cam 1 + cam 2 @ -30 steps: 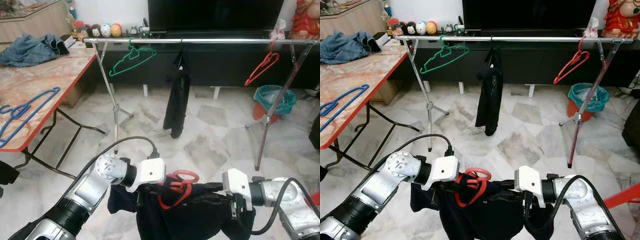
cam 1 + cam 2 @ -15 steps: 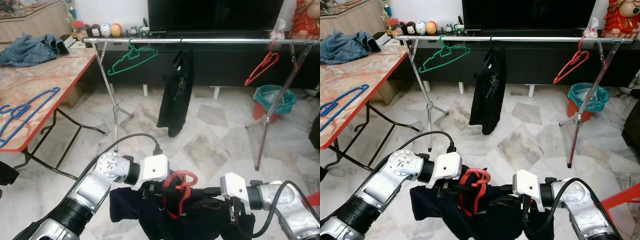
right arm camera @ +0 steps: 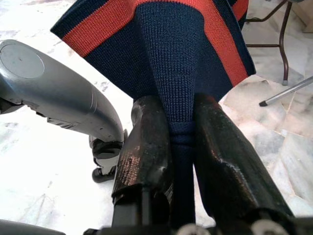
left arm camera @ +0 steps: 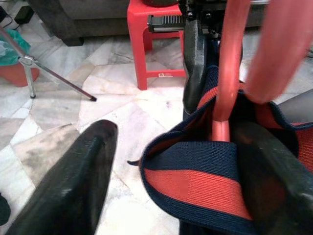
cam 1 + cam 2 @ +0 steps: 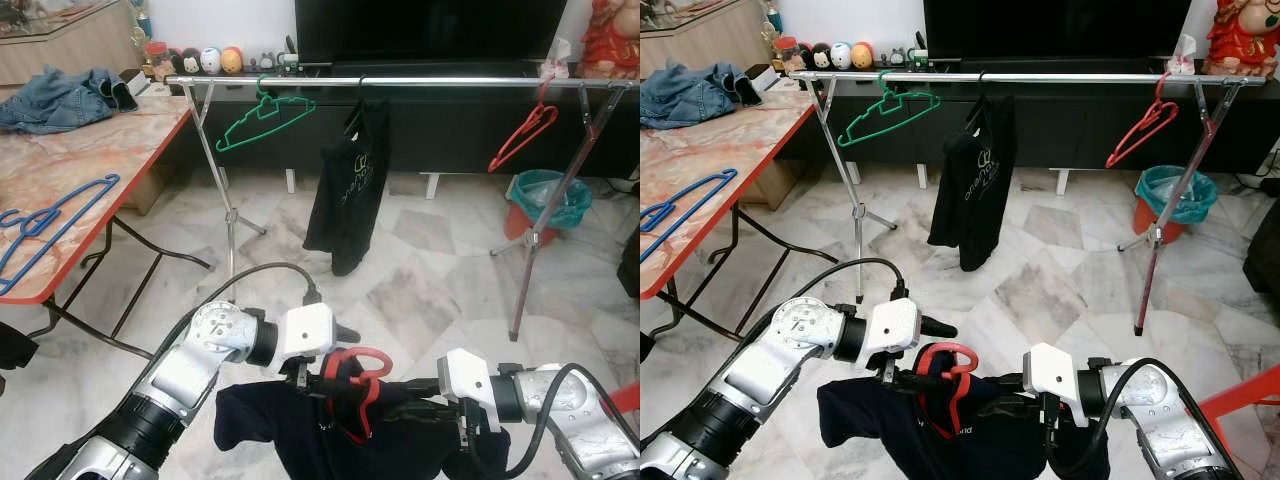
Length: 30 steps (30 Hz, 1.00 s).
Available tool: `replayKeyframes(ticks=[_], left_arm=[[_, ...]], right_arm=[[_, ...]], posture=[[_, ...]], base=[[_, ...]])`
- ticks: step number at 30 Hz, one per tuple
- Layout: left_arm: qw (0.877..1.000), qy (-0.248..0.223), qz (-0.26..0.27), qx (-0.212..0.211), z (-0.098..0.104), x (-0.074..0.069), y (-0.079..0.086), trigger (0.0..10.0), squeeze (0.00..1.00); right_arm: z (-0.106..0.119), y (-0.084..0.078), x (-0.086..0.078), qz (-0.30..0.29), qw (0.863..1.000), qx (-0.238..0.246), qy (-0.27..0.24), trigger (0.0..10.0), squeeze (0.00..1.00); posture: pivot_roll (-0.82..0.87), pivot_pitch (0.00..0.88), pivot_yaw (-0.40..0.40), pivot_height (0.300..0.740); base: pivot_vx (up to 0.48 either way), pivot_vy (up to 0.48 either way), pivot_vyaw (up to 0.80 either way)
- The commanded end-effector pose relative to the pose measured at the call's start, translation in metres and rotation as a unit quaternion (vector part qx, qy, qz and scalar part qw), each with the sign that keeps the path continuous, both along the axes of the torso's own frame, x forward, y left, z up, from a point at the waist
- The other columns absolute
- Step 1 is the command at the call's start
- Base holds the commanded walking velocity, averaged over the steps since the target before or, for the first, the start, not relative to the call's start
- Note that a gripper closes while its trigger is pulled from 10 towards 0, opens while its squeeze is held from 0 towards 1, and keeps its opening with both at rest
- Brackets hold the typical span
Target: Hang hanger
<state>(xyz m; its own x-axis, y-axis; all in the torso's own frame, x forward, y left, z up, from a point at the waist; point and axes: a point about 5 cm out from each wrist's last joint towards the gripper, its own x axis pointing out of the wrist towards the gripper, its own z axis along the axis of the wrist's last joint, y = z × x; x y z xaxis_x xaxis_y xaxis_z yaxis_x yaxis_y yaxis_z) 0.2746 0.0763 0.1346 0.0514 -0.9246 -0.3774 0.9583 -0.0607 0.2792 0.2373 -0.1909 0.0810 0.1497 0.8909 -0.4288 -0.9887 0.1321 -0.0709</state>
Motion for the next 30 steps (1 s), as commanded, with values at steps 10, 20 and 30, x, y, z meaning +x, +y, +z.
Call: replayKeyframes(ticks=[10,20,30], left_arm=[[1.000,-0.026,0.007,-0.009,0.014,0.005,0.002,10.0,1.00],[0.997,0.033,0.055,-0.040,0.028,0.016,0.034,10.0,0.00],[0.991,0.013,0.125,0.035,0.009,0.027,0.065,10.0,0.00]], right_arm=[[-0.002,0.004,-0.003,0.019,1.000,-0.001,0.006,0.0,0.00],[-0.019,0.008,-0.004,-0.017,1.000,-0.012,0.011,0.0,0.00],[-0.022,0.007,0.002,-0.065,0.998,-0.003,-0.009,0.0,0.00]], posture=[[0.00,0.023,0.033,0.740],[0.01,0.029,0.040,0.740],[0.01,0.031,0.041,0.740]], base=[[0.000,0.000,0.00],[0.000,0.000,0.00],[0.000,0.000,0.00]])
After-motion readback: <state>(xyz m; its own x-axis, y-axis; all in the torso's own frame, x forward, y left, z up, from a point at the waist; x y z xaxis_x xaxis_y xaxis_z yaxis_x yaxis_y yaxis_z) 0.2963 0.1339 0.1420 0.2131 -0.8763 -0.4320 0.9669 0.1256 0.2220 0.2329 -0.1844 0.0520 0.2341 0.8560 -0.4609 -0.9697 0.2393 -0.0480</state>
